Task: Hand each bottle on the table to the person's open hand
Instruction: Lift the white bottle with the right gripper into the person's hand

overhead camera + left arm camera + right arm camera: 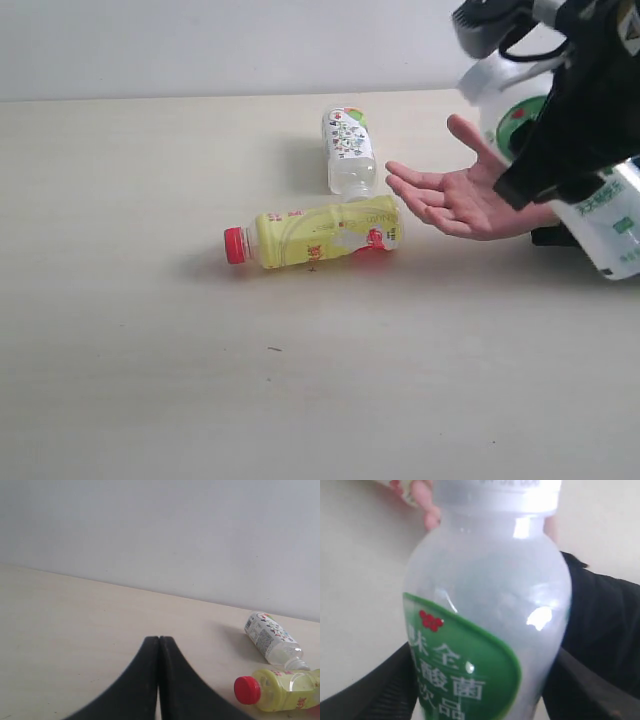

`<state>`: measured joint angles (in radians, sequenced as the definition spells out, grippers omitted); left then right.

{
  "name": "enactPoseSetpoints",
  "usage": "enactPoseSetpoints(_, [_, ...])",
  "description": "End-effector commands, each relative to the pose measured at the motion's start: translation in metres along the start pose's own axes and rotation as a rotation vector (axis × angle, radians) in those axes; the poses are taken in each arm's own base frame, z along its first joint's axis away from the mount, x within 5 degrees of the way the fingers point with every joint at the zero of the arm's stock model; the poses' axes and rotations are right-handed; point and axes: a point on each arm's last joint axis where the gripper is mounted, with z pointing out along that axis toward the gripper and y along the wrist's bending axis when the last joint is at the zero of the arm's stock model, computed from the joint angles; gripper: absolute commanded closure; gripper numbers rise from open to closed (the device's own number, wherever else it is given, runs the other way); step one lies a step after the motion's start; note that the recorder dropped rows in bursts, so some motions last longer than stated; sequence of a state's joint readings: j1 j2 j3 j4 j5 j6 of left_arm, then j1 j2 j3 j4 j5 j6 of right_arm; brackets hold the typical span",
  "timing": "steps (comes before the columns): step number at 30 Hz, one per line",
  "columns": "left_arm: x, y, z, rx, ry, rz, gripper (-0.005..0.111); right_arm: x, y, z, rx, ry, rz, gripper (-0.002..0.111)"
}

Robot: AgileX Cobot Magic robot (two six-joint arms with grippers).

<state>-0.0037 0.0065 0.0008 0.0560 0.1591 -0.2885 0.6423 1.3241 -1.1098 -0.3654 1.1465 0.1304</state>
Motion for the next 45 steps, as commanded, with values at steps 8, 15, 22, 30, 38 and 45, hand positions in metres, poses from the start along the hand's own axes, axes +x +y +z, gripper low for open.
enactPoseSetpoints(8, [-0.001,0.0,-0.001,0.001,-0.016,0.001,0.104,-0.033,-0.04,0.016,-0.196,0.075,0.281,0.108])
enactPoseSetpoints(15, [-0.001,0.0,-0.001,0.001,-0.016,0.001,0.104,-0.066,-0.035,0.061,-0.25,0.182,0.315,0.108])
enactPoseSetpoints(22, [-0.001,0.0,-0.001,0.001,-0.016,0.001,0.104,-0.095,-0.032,0.091,-0.273,0.205,0.331,0.108])
enactPoseSetpoints(30, [-0.001,0.0,-0.001,0.001,-0.016,0.001,0.104,-0.094,-0.037,0.12,-0.212,0.277,0.346,0.108])
enactPoseSetpoints(38, [-0.001,0.0,-0.001,0.001,-0.016,0.001,0.104,-0.092,-0.04,0.126,-0.211,0.292,0.358,0.108])
enactPoseSetpoints(45, [-0.001,0.0,-0.001,0.001,-0.016,0.001,0.104,-0.091,-0.037,0.139,-0.215,0.326,0.36,0.108])
